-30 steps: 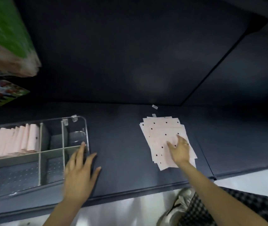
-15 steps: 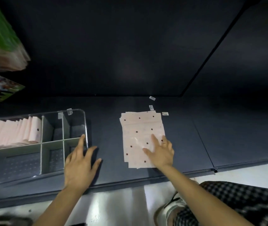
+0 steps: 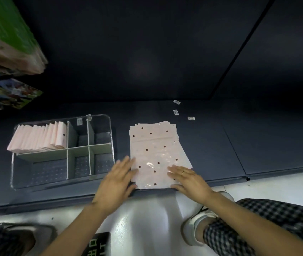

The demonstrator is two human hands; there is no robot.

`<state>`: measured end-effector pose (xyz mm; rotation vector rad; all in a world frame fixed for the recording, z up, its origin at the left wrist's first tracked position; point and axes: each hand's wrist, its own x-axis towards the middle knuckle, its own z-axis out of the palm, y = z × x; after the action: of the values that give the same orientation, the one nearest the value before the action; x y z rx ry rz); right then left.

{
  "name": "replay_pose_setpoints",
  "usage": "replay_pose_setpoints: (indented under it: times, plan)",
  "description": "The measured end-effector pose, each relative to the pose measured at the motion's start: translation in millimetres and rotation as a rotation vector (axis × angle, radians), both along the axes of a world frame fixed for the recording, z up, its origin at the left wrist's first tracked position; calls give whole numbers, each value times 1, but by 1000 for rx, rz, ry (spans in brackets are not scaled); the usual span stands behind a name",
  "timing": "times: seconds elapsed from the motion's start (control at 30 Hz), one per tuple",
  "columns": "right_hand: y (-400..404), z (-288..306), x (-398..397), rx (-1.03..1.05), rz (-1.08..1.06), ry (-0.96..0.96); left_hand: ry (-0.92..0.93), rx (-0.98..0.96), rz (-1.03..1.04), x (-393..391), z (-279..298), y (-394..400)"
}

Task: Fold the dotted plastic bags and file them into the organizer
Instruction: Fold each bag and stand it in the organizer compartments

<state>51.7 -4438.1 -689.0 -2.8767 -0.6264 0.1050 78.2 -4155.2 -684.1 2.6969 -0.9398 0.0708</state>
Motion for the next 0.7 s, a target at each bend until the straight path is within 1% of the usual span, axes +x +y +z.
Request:
replay_pose_setpoints:
  times: [0.03, 0.1, 0.17, 0.23, 0.33, 0.4, 0.47, 0.53, 0.6, 0.63, 0.7]
  plan:
    - [0, 1, -4, 17, 26, -61, 106, 19, -48, -8, -4, -5]
    - [1, 2, -9, 53, 44, -130, 306, 57, -35, -21, -17, -12]
    - [1, 6, -8, 66, 36, -108, 368, 58, -20, -28, -24, -14]
    - [0, 13, -4, 100, 13, 12, 355, -4, -10, -28, -23, -15]
    - [-3, 23, 6, 162, -23, 286, 334, -150, 35, -22, -12, -20]
    - [-2, 34, 16, 254, -67, 423, 451, -273, 106, -16, -1, -26]
    - [-1, 44, 28, 357, -138, 531, 630, -397, 150, -10, 8, -30]
    - [-1, 55, 43, 413, -172, 642, 726, -504, 173, -3, 13, -33]
    - [-1, 62, 60, 453, -189, 683, 714, -593, 228, 4, 17, -35]
    - [0, 64, 70, 467, -207, 671, 661, -626, 275, 8, 19, -36]
    - [3, 65, 90, 487, -256, 610, 441, -623, 370, 14, 21, -37]
